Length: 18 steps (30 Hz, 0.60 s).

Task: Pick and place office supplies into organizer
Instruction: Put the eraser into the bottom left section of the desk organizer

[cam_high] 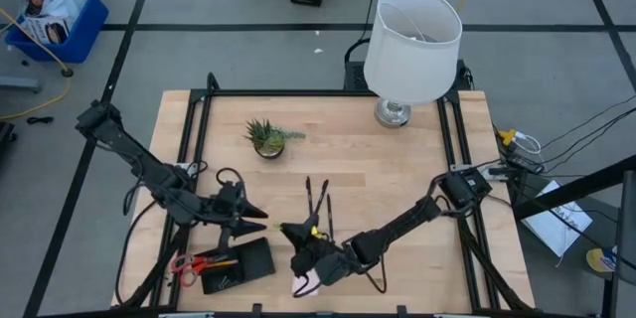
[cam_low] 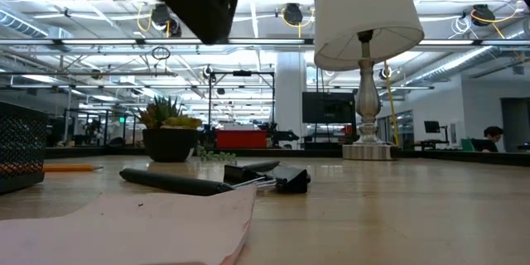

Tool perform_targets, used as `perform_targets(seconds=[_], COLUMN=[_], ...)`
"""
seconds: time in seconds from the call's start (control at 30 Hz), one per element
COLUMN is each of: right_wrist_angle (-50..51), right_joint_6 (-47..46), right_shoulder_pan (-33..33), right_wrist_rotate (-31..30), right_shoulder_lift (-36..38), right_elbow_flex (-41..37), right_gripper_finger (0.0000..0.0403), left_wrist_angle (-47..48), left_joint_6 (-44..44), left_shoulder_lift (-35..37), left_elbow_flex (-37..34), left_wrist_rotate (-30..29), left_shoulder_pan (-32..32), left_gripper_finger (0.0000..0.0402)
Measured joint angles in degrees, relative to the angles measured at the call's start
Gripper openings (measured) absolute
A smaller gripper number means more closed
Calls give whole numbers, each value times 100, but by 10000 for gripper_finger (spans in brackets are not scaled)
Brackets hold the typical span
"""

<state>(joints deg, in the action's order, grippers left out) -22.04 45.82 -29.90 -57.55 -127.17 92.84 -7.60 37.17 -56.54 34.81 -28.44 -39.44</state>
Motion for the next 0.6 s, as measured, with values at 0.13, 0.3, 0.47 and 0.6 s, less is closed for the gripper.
perform_targets(seconds=[0.13,0.3,0.47,0.6], right_wrist_angle=[-564,-992,-986,-1025], right_joint_6=[451,781,833,892], right_shoulder_pan=[-79,-124,-123,-123], right_wrist_rotate=[-127,-123,-123,-123], right_shoulder_lift=[0,0,15,17], right_elbow_flex=[0,0,0,0], right_gripper_finger=[54,54,54,54], left_wrist_angle=[4,23,15,7], left_joint_6=[58,65,65,88], left_shoulder_lift=[-171,-401,-513,-511], left_elbow_flex=[0,0,0,0], left_wrist_rotate=[-8,-158,-182,-185], left_shoulder_pan=[0,-1,0,0], left_gripper_finger=[159,159,159,159])
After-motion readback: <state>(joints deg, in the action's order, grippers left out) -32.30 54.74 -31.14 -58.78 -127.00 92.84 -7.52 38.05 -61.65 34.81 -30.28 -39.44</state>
